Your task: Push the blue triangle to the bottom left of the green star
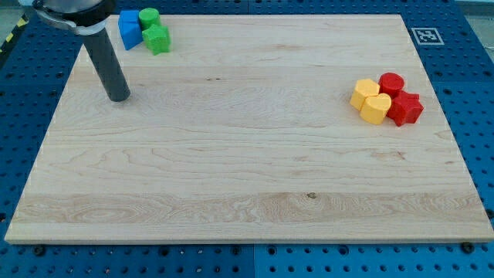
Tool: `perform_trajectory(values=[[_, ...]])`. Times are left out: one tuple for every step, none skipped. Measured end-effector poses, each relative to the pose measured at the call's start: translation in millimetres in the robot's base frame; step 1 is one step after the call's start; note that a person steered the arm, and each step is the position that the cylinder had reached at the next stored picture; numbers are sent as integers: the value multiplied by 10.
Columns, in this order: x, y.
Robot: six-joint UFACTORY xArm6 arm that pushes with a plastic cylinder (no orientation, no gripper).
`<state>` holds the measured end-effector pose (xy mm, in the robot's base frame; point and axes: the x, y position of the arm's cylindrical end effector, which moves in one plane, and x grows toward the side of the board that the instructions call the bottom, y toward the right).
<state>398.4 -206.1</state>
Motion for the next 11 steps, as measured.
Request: perform_trajectory(values=[[-18,-10],[-424,-361],[-943,-665],[-1392,-922],[-1900,-976],[-2072,-941],[-2038,-486],[-2032,-83],[-1825,-37],[-1724,-183],[-1738,-438]])
